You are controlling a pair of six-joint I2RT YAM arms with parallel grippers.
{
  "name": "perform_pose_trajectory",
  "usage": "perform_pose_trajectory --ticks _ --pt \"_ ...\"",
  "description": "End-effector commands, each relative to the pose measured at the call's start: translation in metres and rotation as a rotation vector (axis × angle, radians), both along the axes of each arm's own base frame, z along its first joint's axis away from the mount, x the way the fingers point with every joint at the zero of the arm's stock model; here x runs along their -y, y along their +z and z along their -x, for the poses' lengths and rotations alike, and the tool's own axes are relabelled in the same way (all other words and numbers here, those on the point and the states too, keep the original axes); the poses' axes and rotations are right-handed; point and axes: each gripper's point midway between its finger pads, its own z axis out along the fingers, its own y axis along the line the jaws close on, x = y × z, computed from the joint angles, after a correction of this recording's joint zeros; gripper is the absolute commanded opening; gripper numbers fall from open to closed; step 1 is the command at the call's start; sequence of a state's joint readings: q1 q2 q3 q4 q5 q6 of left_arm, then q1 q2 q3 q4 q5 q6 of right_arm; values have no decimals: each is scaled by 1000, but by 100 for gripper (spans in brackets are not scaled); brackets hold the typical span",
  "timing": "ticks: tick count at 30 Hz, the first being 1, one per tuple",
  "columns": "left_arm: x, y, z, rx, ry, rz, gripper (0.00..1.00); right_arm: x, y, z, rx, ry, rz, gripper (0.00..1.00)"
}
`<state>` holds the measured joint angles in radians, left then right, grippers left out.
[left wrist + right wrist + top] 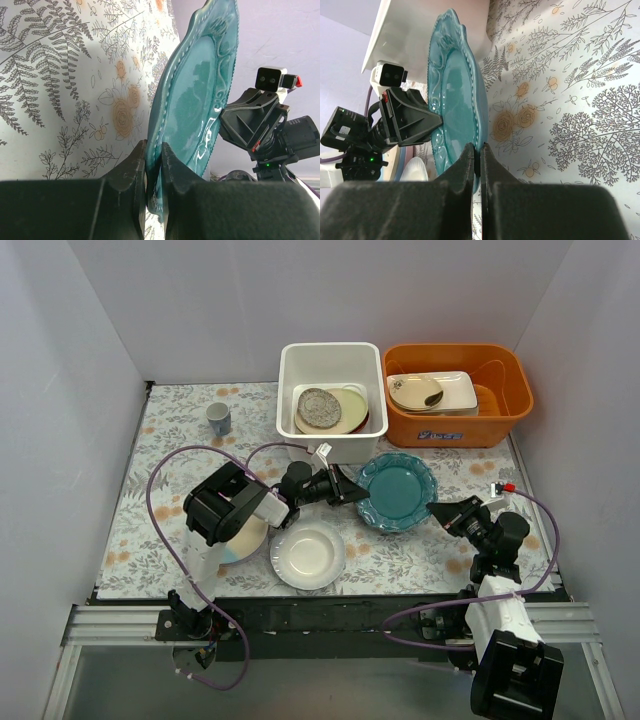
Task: Place the plates into the plastic bin on the countertop
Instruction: Pick up the plate at the center of the board.
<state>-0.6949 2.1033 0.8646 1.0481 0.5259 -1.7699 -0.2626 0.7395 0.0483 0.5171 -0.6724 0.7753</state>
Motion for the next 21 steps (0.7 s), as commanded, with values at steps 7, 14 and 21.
perform_pose_trajectory --ticks 7,14,21 --pt "28 105 62 242 -254 178 0 -39 -46 54 -99 218 -69 27" --pt "24 110 64 251 -243 181 0 -40 -45 55 -88 224 -65 58" --pt "22 117 64 263 -232 179 0 -40 -43 54 -69 222 -56 86"
